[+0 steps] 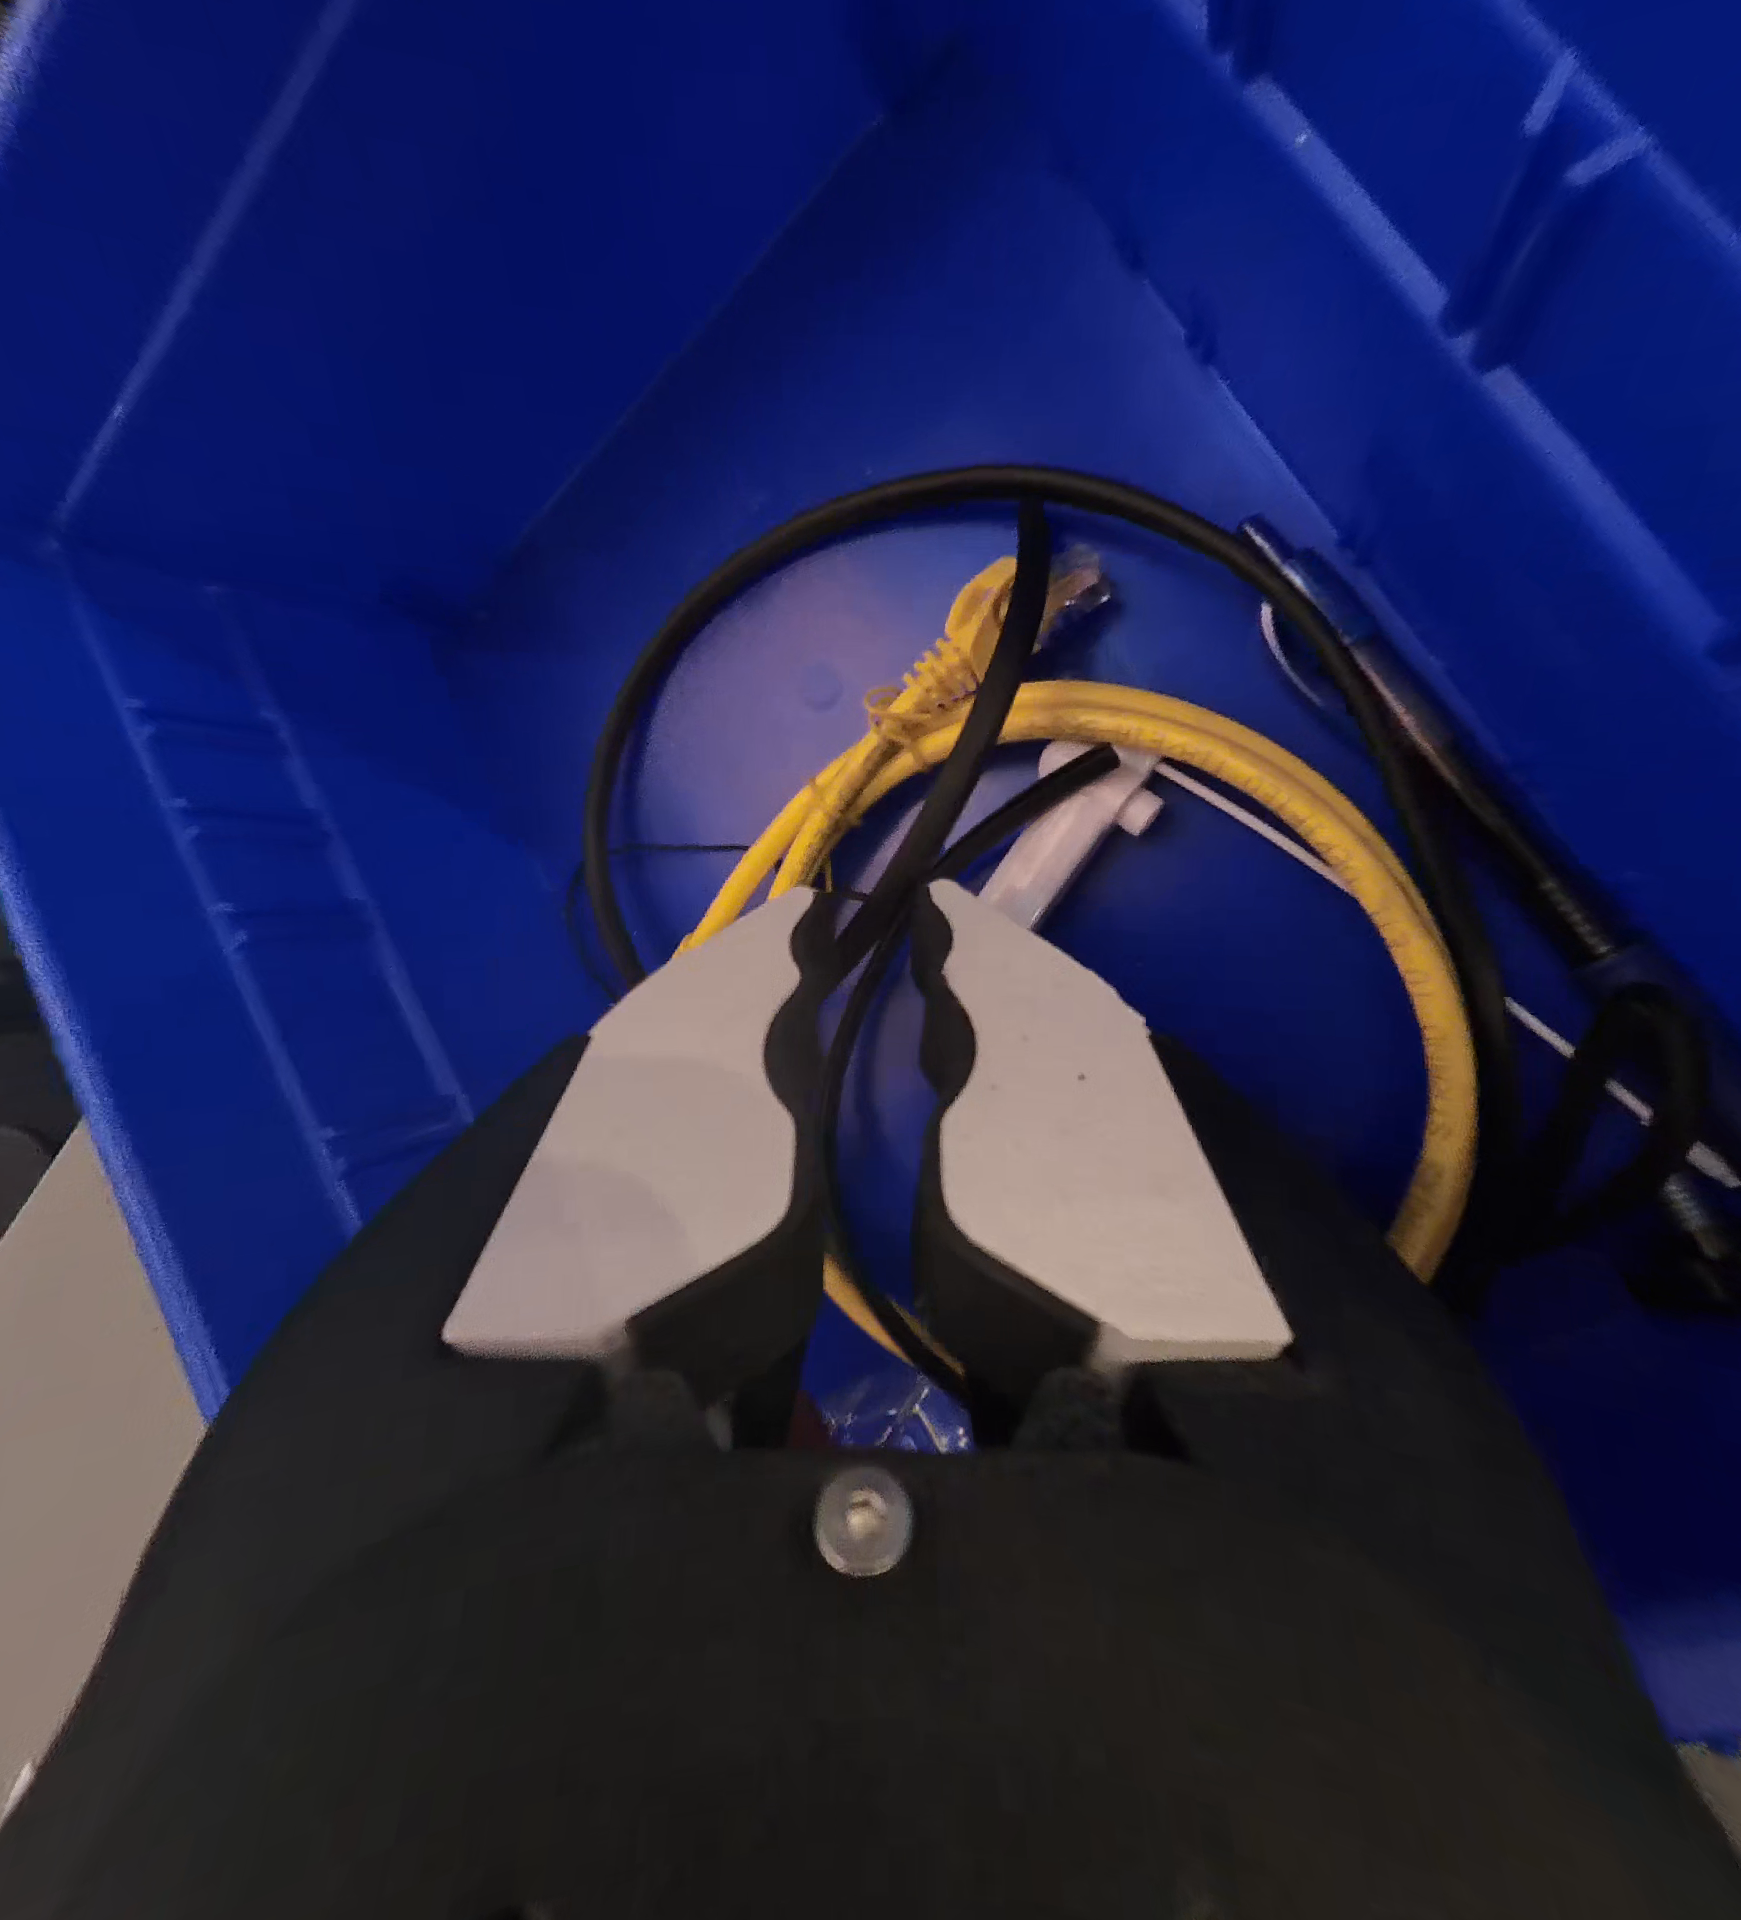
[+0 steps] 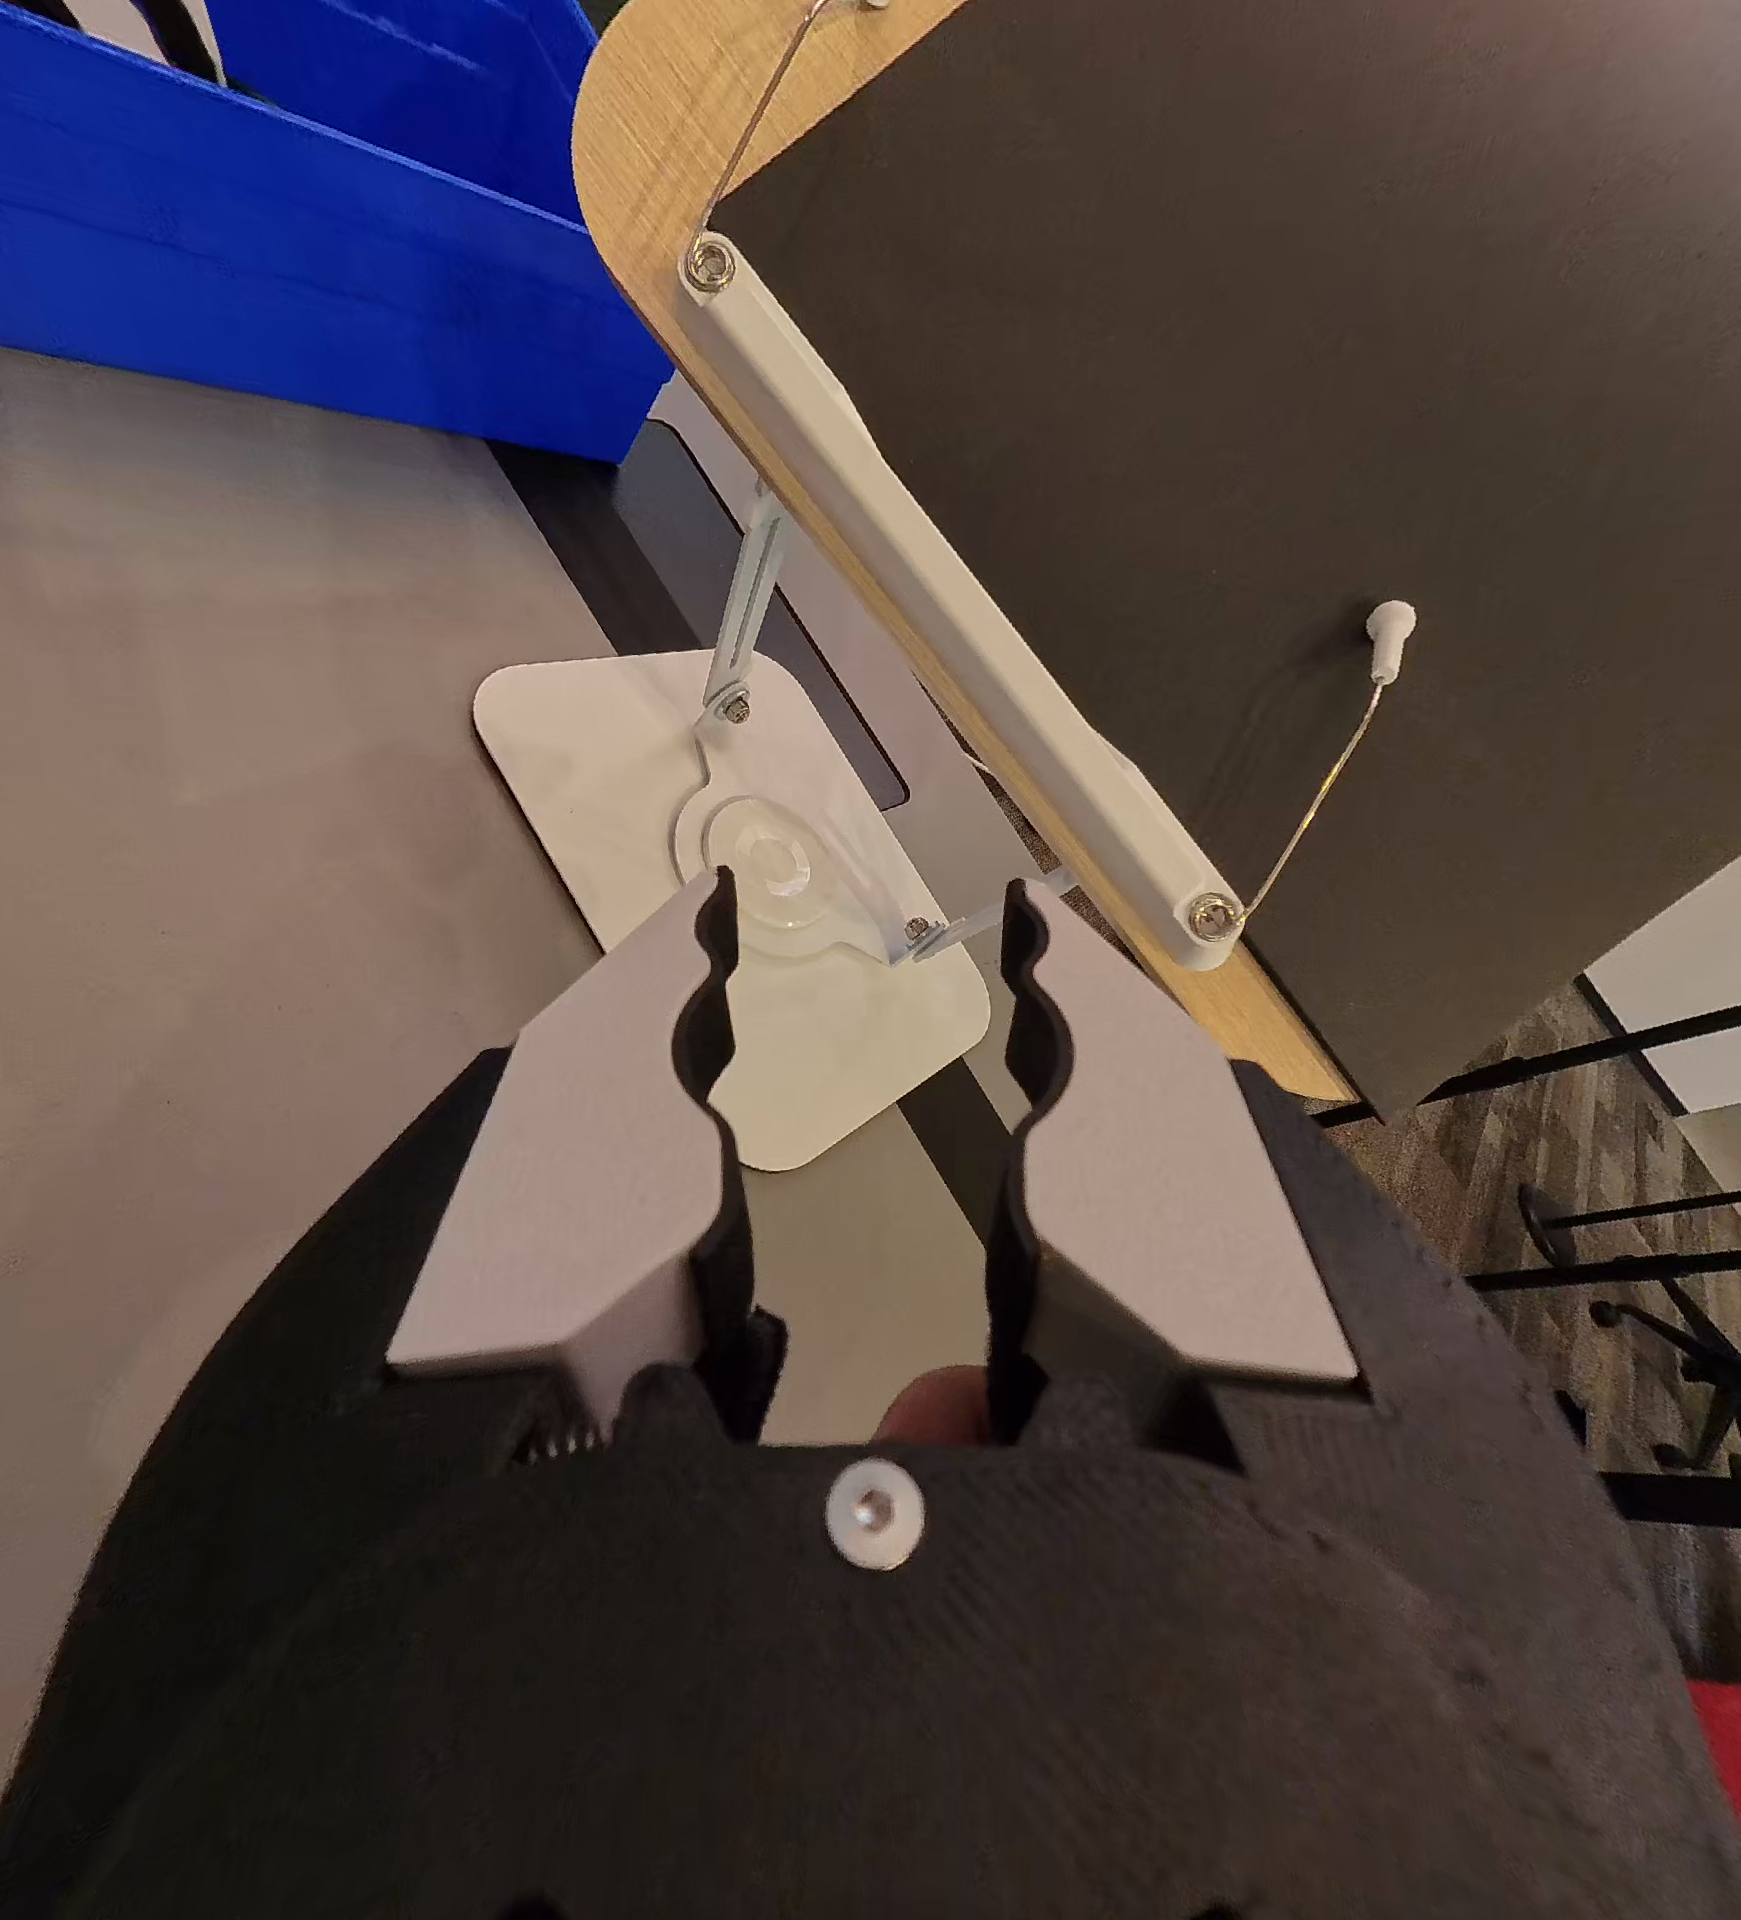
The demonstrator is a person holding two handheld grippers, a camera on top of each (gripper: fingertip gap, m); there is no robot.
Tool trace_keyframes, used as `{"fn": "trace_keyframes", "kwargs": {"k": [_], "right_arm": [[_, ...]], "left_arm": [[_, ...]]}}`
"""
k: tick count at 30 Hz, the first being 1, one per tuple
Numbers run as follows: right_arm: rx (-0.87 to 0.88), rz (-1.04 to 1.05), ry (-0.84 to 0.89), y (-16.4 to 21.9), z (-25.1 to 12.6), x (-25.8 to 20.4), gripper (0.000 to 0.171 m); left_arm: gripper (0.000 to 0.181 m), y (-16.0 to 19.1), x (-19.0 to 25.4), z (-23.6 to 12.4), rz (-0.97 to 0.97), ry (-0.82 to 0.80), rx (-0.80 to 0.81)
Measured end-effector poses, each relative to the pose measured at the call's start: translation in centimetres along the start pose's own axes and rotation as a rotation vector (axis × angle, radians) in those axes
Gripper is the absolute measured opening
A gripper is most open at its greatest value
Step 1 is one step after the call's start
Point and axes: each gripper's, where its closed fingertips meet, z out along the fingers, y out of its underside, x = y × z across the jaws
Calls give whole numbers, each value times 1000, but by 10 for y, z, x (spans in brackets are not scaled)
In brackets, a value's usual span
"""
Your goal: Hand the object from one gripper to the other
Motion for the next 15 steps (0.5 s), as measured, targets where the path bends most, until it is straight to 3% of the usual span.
{"fn": "trace_keyframes", "kwargs": {"k": [9,15], "right_arm": [[5,-1,-2,-1,-1,0,49],[2,-3,-13,-1,0,-3,50]], "left_arm": [[21,1,-39,-51,-88,-102,82],[29,41,-17,-66,-20,13,-125]]}}
